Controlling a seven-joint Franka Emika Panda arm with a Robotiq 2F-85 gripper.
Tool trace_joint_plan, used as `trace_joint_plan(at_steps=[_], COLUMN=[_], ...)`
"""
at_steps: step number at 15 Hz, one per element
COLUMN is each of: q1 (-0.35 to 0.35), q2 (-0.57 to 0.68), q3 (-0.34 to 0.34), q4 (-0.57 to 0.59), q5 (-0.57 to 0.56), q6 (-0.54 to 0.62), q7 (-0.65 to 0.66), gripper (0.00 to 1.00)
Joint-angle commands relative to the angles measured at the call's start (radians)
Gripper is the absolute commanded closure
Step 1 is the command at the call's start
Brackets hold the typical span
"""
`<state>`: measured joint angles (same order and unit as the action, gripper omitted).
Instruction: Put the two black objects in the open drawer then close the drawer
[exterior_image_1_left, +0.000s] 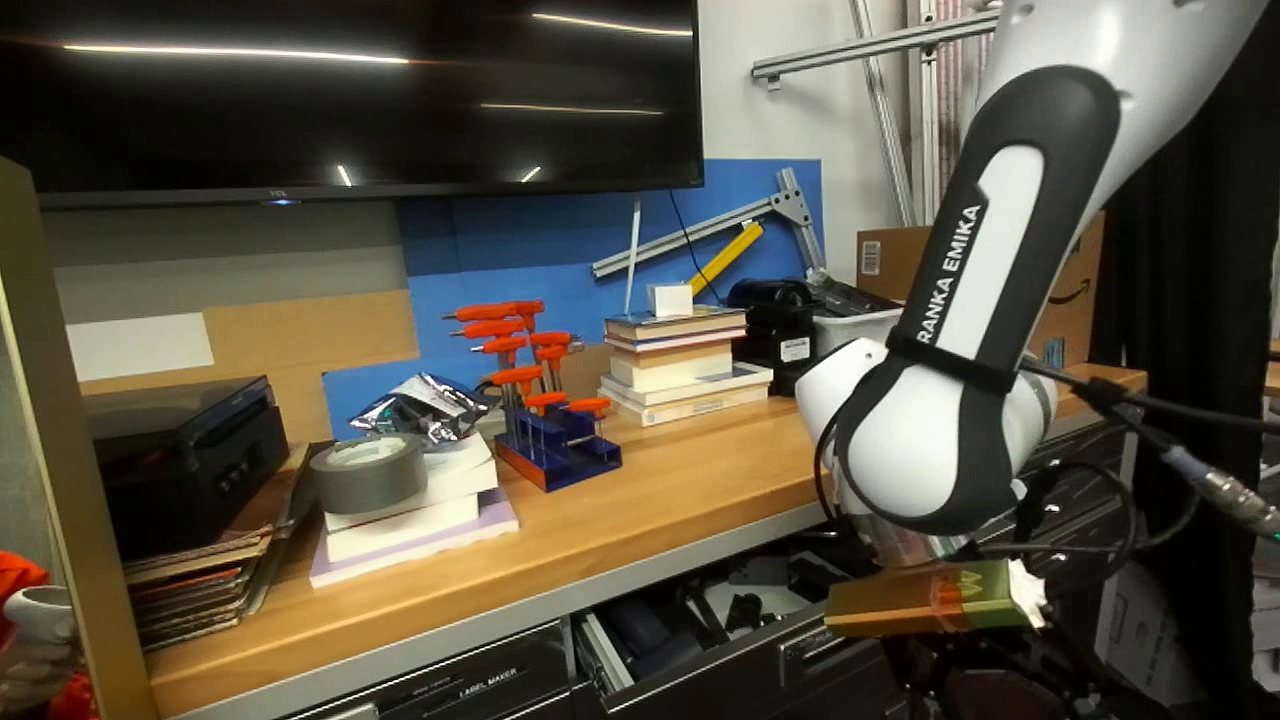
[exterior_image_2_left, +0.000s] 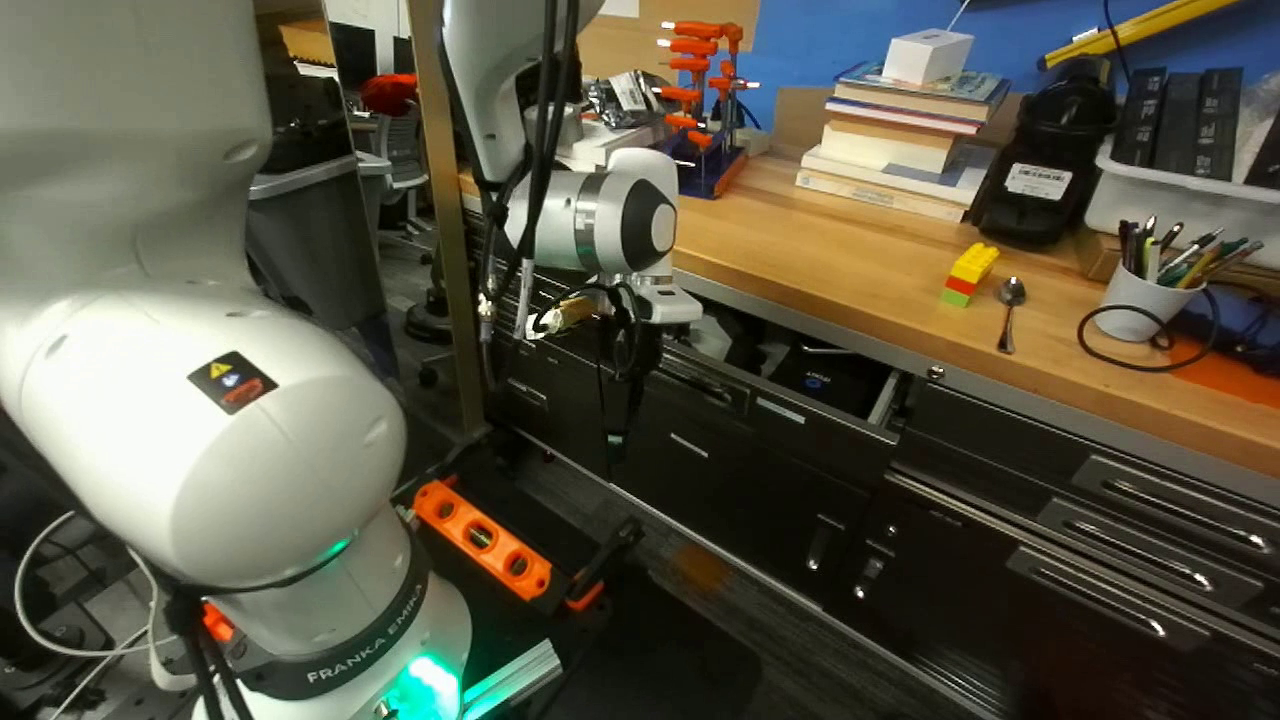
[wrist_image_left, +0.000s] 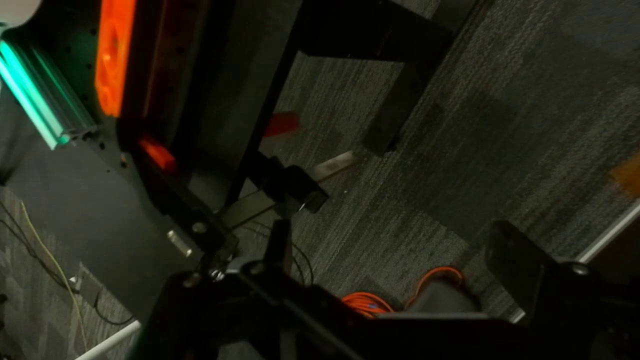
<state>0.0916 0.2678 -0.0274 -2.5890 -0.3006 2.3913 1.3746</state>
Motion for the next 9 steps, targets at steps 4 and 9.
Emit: trace_joint_plan(at_steps=[4, 9], q1=[0.045, 0.100], q2=[0.158, 0.206], q3=[0.029, 0.020], q4=[0.135, 0.170], q5=[0.166, 0.285], q6=[0.154, 0.253], q7=[-0.032, 0.026], gripper=[0.00, 0.00])
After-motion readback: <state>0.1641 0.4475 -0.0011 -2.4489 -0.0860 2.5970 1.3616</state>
